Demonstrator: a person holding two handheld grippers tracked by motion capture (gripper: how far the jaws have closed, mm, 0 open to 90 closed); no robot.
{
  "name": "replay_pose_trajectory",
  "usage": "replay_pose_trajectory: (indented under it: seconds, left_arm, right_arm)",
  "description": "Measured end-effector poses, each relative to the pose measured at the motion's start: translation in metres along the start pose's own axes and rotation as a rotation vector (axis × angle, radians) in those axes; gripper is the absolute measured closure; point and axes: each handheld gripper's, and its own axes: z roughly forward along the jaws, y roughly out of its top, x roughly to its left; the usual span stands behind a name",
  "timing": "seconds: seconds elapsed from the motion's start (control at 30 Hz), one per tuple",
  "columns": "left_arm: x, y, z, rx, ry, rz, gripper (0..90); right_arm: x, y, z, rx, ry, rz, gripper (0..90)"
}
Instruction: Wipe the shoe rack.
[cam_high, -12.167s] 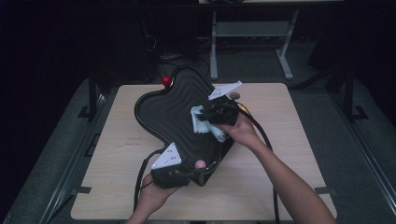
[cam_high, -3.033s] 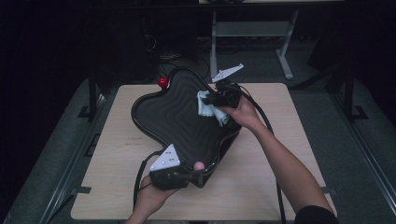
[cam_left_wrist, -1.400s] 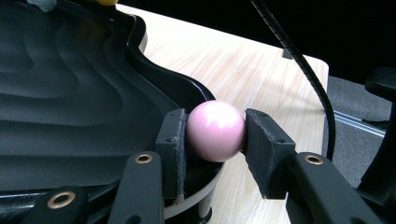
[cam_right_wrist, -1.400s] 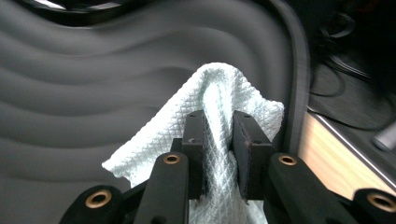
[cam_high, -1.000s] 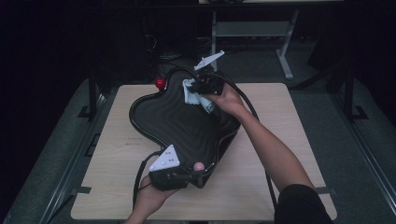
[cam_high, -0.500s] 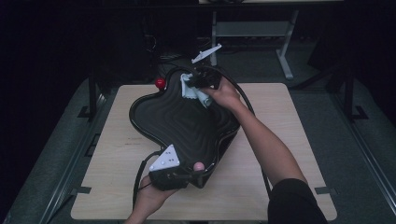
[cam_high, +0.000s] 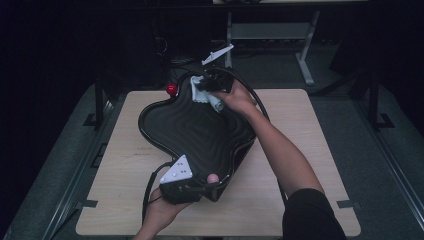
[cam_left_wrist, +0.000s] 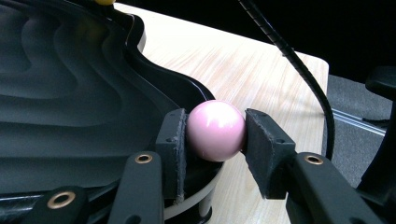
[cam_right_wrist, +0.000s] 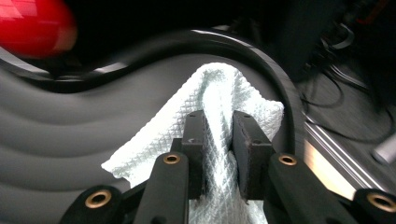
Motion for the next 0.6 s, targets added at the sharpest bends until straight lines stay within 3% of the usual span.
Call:
replay_pose_trajectory:
  seconds: [0.1, 0.2, 0.27, 0.4, 0.47, 0.6]
  left_arm:
    - [0.000, 0.000, 0.000, 0.000, 0.000, 0.000, 60.1]
    - [0.000, 0.000, 0.000, 0.001, -0.001, -0.001, 60.1]
    - [0.000, 0.000, 0.000, 0.001, -0.001, 0.000, 60.1]
    - [0.000, 0.000, 0.000, -0.001, 0.001, 0.001, 60.1]
    - [0.000, 0.000, 0.000, 0.000, 0.001, 0.001, 60.1]
    - [0.000, 0.000, 0.000, 0.001, 0.002, 0.000, 60.1]
  right_arm:
    - [0.008, 0.005, 0.002, -0.004, 0.008, -0.042, 75.8]
    - [-0.004, 0.007, 0.003, 0.001, -0.029, -0.005, 75.8]
    - [-0.010, 0.007, 0.003, 0.009, -0.029, 0.024, 75.8]
    - [0.007, 0.011, 0.005, -0.002, 0.022, -0.030, 75.7]
    - [0.012, 0.014, 0.006, -0.010, 0.024, -0.059, 75.8]
    - [-0.003, 0.015, 0.008, -0.006, -0.019, -0.014, 75.8]
